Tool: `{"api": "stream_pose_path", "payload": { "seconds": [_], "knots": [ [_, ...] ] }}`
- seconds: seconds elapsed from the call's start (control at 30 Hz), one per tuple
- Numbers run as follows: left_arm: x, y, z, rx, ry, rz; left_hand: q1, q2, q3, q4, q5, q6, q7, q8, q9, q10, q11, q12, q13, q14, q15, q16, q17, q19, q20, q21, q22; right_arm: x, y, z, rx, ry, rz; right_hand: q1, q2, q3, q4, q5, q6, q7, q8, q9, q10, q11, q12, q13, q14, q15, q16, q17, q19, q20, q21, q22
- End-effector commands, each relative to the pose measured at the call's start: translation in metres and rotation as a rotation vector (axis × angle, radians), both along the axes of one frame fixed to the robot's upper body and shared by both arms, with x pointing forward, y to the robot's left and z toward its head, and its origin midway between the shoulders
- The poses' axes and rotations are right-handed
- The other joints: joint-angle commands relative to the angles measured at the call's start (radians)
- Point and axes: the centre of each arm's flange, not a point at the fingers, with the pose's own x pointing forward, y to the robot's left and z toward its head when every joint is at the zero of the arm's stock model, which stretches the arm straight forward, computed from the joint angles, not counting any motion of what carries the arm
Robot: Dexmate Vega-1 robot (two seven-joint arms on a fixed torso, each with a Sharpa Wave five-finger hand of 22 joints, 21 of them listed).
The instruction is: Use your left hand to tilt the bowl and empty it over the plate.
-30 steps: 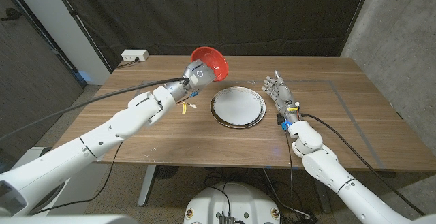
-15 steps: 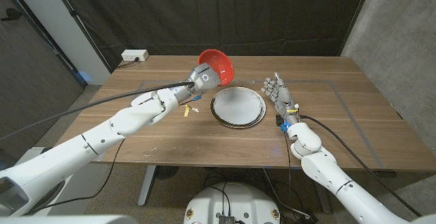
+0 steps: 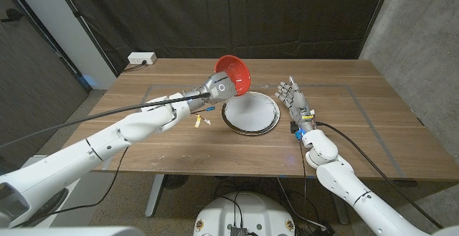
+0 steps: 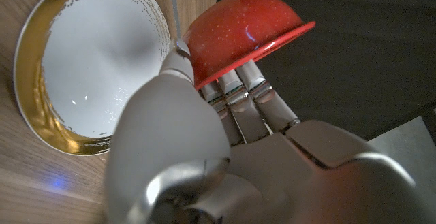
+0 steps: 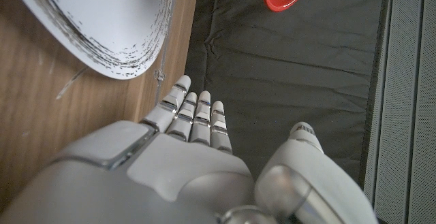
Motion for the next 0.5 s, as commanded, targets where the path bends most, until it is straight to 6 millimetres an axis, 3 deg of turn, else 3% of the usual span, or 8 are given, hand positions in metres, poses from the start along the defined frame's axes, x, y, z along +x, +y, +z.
{"api": "stream_pose_path", "payload": {
  "seconds": [0.03, 0.5],
  "knots": [
    [-0.0023, -0.0025, -0.001, 0.103, -0.03, 0.041, 0.005, -0.001, 0.004, 0.003, 0.006, 0.036, 0.033, 0.006, 0.001, -0.003, -0.011, 0.0, 0.004, 0.05, -0.05, 0.003, 0.006, -0.007, -0.011, 0.009, 0.003, -0.0031, -0.0004, 0.0002, 0.005, -0.008, -0.008, 0.003, 0.009, -0.002, -0.005, 0.003, 0.004, 0.006, -0.001, 0.005, 0.01, 0.003, 0.002, 0.004, 0.009, -0.003, 0.001, 0.006, 0.007, -0.007, -0.002, 0.002],
    [0.0006, -0.0064, -0.0015, 0.241, -0.071, 0.05, 0.006, -0.001, 0.005, 0.005, 0.007, 0.037, 0.031, 0.008, 0.002, -0.003, -0.01, -0.002, 0.014, 0.05, -0.051, 0.001, 0.015, -0.011, -0.011, 0.014, 0.003, -0.0056, 0.0009, 0.0016, 0.002, -0.009, -0.015, 0.003, 0.01, -0.003, -0.005, 0.002, 0.004, 0.006, -0.001, 0.005, 0.01, 0.003, 0.001, 0.004, 0.009, -0.001, 0.0, 0.006, 0.008, -0.007, -0.006, 0.003]
  ]
}}
